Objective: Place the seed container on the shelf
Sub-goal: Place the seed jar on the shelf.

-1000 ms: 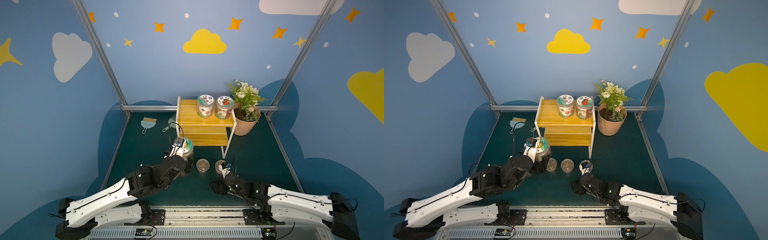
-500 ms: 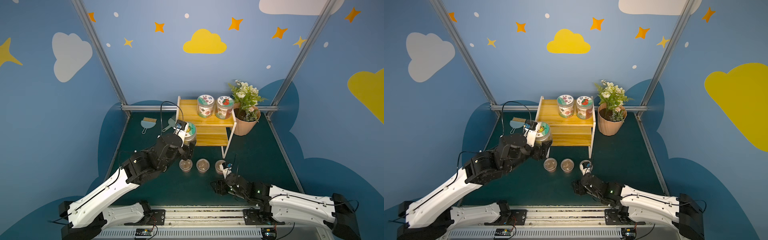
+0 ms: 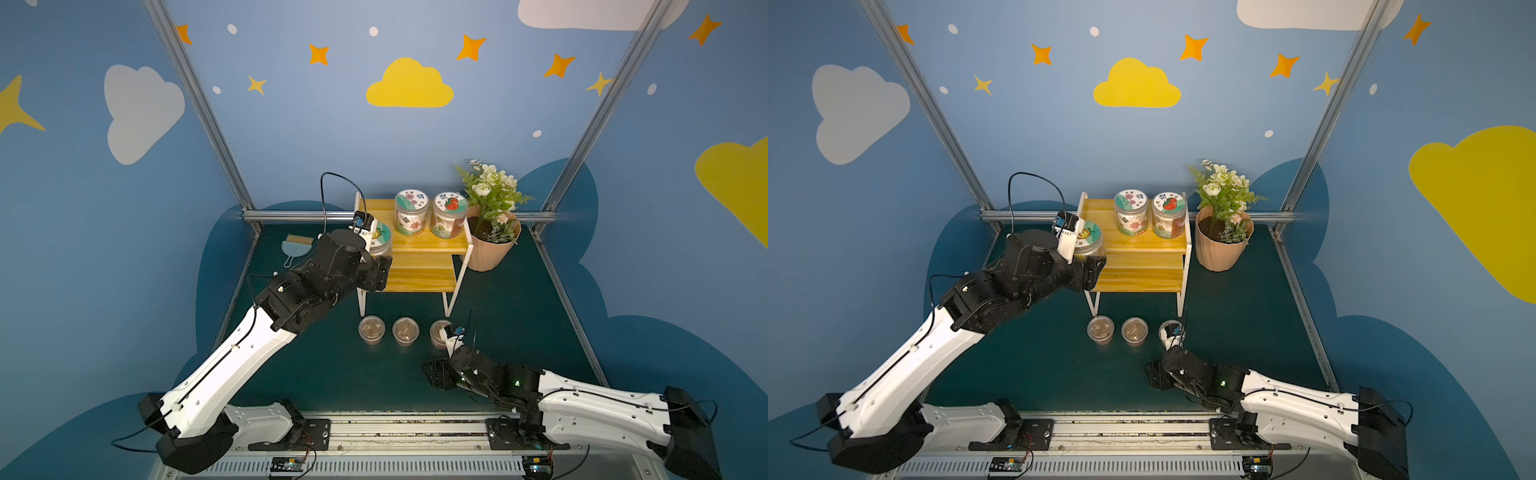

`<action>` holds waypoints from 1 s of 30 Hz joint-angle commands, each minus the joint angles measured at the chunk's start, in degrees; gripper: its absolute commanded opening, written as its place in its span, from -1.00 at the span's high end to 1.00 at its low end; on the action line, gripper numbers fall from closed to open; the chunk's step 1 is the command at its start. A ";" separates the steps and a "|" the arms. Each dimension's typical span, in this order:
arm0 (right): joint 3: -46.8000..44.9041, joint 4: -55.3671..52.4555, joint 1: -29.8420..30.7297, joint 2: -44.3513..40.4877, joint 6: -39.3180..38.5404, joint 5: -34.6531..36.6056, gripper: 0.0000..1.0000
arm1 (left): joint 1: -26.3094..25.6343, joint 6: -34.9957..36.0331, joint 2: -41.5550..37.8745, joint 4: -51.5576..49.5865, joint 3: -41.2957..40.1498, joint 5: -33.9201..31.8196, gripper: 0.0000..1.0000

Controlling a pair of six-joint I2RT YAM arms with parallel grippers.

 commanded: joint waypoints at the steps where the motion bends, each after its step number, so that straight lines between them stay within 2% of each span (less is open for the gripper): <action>1: 1.32 -1.03 -0.26 -0.78 -0.77 0.95 -0.53 | 2.38 1.04 0.97 1.17 3.36 3.68 -0.44; 20: 3.17 -1.87 -0.82 1.76 -1.20 0.50 -0.53 | 11.21 1.84 10.08 4.74 8.83 13.82 -0.44; 30: 3.31 -1.82 -0.83 2.25 -0.72 0.63 -0.53 | 12.00 3.95 12.46 5.81 9.16 13.24 -0.44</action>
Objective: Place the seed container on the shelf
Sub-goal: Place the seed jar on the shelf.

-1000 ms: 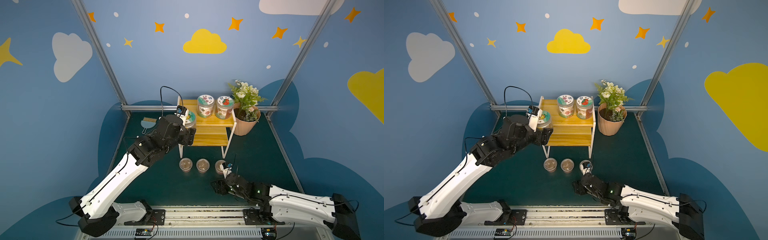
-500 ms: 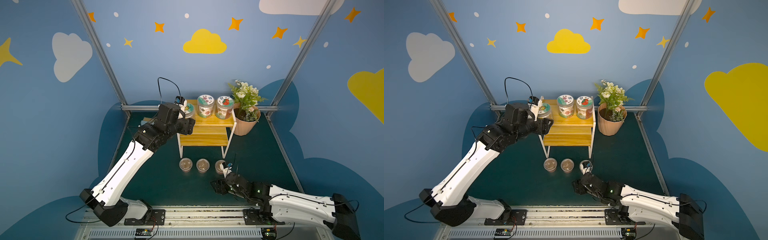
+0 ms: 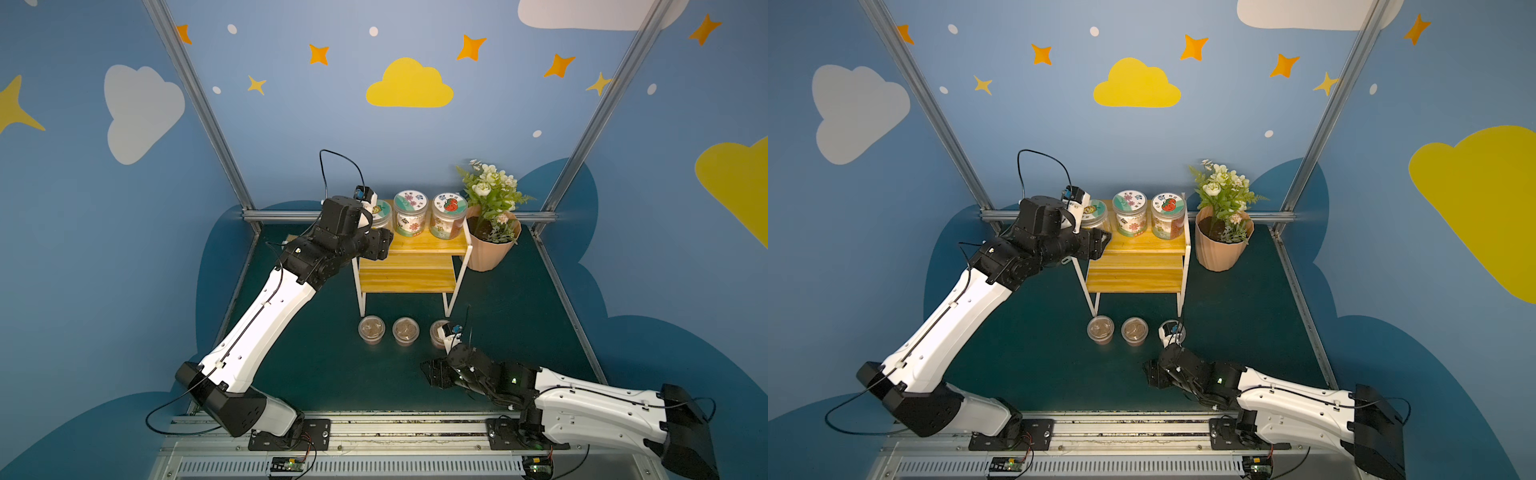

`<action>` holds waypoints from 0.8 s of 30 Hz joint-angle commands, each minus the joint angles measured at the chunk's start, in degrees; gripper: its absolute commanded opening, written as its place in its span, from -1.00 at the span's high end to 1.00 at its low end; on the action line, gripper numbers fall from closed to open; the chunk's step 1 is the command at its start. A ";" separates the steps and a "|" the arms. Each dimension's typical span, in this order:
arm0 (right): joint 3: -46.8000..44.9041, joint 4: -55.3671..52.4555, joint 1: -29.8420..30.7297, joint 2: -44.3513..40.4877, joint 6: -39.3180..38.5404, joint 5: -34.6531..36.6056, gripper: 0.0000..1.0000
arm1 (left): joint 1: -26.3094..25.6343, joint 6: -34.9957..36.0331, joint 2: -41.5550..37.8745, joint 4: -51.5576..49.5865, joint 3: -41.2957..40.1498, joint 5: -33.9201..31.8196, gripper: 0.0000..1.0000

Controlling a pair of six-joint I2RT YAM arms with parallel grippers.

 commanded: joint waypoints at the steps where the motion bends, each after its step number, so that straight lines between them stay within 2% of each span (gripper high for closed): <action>1: 1.85 -1.17 -0.10 0.28 -0.01 0.57 -0.53 | 0.40 1.77 0.76 1.86 1.56 0.23 -0.44; 24: 2.82 -2.54 -0.11 0.20 -0.32 0.72 -0.53 | 0.38 6.54 4.49 4.11 1.30 -0.49 -0.47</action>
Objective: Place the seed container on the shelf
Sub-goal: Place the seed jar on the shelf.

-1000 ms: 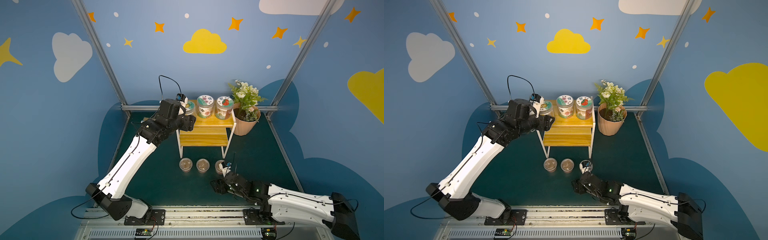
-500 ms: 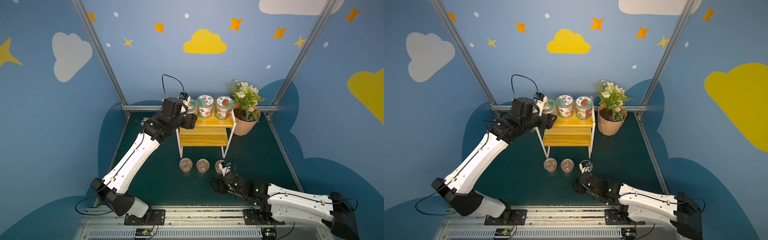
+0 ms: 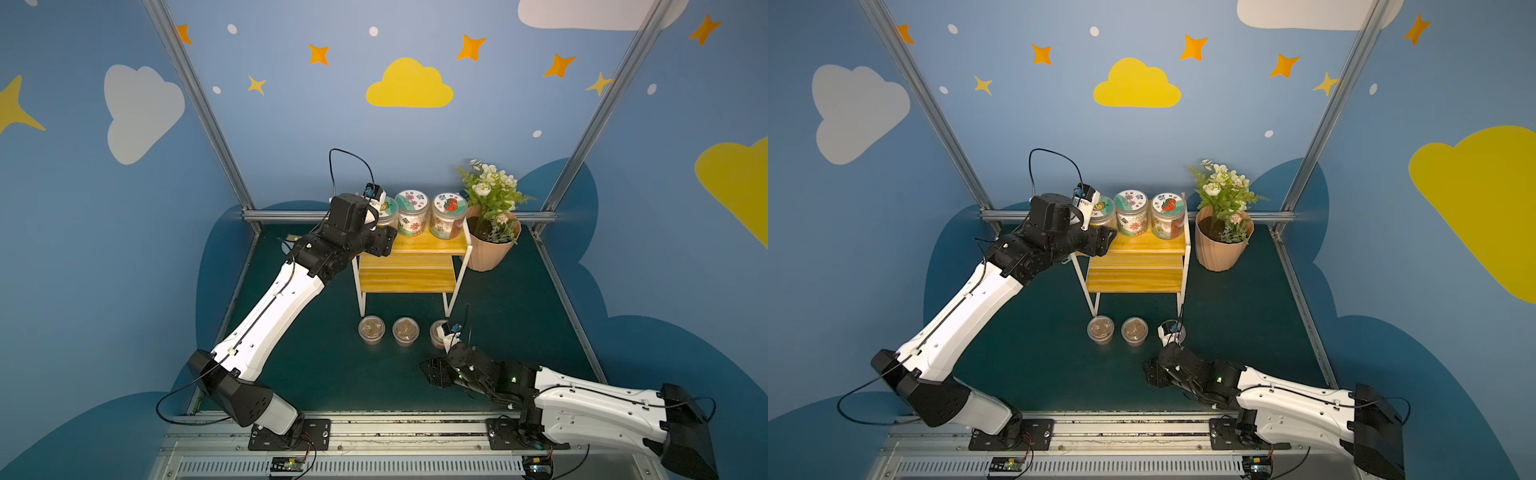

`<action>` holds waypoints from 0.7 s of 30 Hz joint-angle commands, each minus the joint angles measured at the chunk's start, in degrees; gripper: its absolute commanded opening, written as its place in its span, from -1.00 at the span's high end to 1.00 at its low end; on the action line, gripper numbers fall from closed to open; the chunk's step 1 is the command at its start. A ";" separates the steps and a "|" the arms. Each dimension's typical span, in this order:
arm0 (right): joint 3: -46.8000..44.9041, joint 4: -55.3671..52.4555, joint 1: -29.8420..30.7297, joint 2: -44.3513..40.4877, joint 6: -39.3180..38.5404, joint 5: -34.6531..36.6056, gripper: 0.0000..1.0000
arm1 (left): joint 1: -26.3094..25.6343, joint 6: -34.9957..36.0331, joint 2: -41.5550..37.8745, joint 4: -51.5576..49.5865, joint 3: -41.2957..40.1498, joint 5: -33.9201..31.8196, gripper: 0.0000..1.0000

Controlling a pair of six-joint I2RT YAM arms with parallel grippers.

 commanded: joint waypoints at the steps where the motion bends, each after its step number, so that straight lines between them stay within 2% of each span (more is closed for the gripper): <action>1: 1.90 -2.13 -0.09 -0.27 -0.11 0.65 -0.53 | 0.35 0.73 1.32 -0.48 1.14 0.07 -0.47; 8: 1.77 -3.09 -0.15 -1.06 -0.02 0.85 -0.53 | 0.40 1.26 1.89 -0.31 1.04 -0.03 -0.55; 21: 1.92 -3.77 -0.15 -1.77 0.55 1.06 -0.55 | 0.40 1.27 1.45 0.17 1.70 -0.36 -0.99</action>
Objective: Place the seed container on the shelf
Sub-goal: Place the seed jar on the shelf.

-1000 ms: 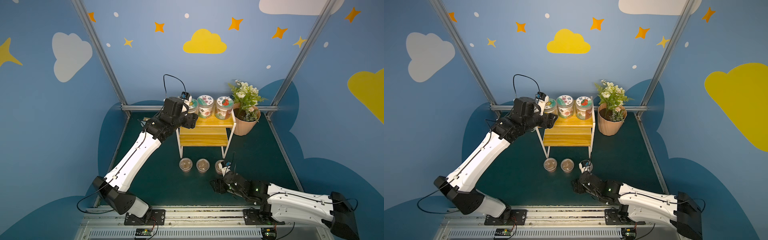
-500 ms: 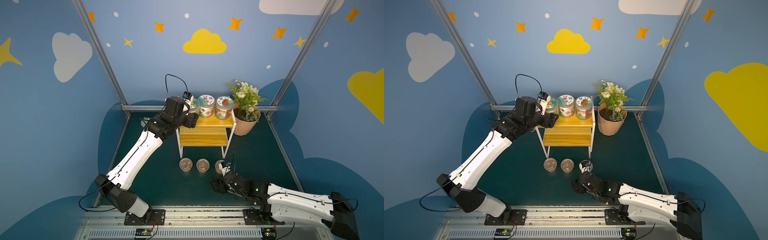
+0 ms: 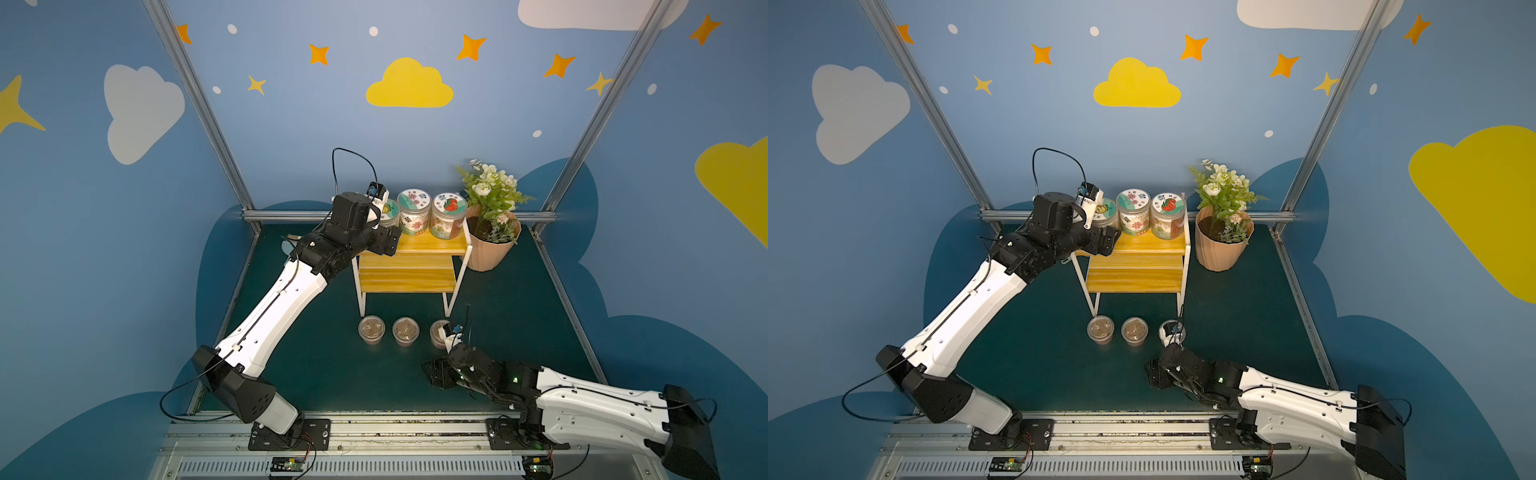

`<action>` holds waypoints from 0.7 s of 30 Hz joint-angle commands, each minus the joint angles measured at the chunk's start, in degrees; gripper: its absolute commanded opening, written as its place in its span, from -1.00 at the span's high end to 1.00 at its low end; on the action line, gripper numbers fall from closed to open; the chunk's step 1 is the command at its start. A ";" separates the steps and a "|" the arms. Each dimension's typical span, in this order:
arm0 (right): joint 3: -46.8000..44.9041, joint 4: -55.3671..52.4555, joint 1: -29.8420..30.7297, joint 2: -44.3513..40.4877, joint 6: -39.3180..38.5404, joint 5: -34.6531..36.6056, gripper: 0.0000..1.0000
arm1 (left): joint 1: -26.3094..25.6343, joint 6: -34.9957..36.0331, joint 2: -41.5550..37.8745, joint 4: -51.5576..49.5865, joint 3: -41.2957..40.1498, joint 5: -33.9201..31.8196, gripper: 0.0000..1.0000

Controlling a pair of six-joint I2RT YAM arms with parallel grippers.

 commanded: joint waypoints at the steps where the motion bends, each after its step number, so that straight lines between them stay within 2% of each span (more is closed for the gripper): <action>1: 1.92 -1.56 -0.15 -1.02 0.54 1.09 -0.55 | 0.36 -0.23 0.23 -1.12 1.44 -0.33 -1.00; 12: 2.89 -2.03 -0.15 -1.04 0.42 1.13 -0.59 | 0.44 1.57 0.90 -4.01 8.75 -1.84 -1.00; 21: 3.88 -2.87 -0.09 -1.40 -0.15 1.66 -0.71 | 0.97 2.15 -0.95 -5.41 9.52 -2.81 -1.00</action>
